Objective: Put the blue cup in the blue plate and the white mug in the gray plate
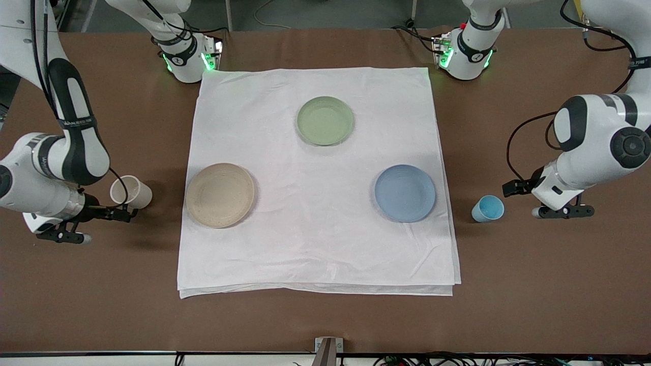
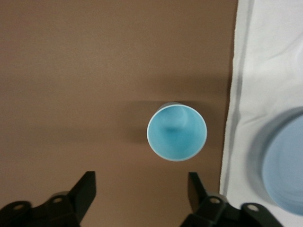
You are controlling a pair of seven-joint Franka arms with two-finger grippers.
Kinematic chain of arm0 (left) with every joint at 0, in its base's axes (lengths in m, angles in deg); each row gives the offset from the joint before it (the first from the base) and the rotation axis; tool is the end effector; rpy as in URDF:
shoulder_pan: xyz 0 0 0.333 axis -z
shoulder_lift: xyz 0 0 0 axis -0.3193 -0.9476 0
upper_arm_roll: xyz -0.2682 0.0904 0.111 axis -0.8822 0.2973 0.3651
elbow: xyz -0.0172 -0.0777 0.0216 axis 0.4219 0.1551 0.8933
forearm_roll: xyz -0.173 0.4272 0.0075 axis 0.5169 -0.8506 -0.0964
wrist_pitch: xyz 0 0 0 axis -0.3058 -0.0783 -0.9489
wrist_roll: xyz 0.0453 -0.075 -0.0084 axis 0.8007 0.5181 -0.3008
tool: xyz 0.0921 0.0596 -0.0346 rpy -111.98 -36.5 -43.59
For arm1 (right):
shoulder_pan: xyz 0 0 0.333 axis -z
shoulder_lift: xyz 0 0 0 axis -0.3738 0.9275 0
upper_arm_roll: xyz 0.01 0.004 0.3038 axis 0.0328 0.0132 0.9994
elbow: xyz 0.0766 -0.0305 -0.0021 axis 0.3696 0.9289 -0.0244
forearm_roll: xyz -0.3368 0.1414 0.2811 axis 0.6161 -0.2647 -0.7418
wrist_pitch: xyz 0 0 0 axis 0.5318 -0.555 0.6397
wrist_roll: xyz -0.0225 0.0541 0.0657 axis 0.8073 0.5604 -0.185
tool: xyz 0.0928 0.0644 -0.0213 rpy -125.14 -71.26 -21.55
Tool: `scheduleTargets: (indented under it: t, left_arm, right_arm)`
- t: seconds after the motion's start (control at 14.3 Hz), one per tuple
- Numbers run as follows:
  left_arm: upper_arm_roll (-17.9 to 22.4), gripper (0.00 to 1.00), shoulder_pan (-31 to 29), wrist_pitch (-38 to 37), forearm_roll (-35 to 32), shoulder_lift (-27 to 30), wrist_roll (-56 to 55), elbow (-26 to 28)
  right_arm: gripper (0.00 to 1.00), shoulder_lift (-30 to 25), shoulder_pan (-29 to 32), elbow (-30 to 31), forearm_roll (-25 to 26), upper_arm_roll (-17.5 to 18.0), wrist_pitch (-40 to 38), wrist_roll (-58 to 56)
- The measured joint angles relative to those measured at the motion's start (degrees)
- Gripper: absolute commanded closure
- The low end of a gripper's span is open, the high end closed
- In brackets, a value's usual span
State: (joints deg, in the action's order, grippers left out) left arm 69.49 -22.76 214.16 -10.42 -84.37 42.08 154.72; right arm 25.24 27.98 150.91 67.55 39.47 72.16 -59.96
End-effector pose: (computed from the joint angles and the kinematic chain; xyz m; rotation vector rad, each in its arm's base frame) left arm 0.6472 0.0017 0.2639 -3.1319 -0.0352 0.1162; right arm 0.6679 -0.1186 0.1892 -3.1277 0.2173 0.0389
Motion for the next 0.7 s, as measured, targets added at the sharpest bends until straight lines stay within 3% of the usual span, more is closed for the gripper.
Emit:
scheduleTargets:
  t: [0.14, 0.21, 0.35, 0.42, 0.49, 0.7]
  left_arm:
    - [0.0, 0.39, -0.32, 3.19, 0.0, -3.0, -0.01, 0.25]
    - [0.0, 0.4, -0.38, 4.45, 0.0, -4.39, -0.09, 0.25]
    - [-0.07, 0.45, -0.37, 6.07, 0.0, -6.63, -0.88, 0.24]
    - [-0.16, 0.52, -0.34, 6.52, 0.0, -7.46, -1.58, 0.23]
    - [-0.3, 0.64, -0.25, 7.04, 0.0, -8.07, -2.37, 0.22]
    - [-0.63, 0.96, 0.25, 8.21, 0.0, -9.38, -3.63, 0.19]
  right_arm:
    - [0.26, 0.1, -0.01, 2.26, -0.03, 0.08, 1.71, -0.01]
    - [0.39, 0.09, -0.01, 2.82, -0.04, 0.1, 1.71, -0.01]
    - [0.8, 0.09, -0.01, 3.8, -0.06, 0.09, 1.68, -0.06]
    - [0.95, 0.08, -0.01, 4.24, -0.06, 0.09, 1.68, -0.23]
    - [1.0, 0.08, 0.0, 4.54, -0.06, 0.09, 1.67, -0.45]
    - [1.0, -0.15, -0.01, 4.58, -0.09, 0.11, 1.24, -0.74]
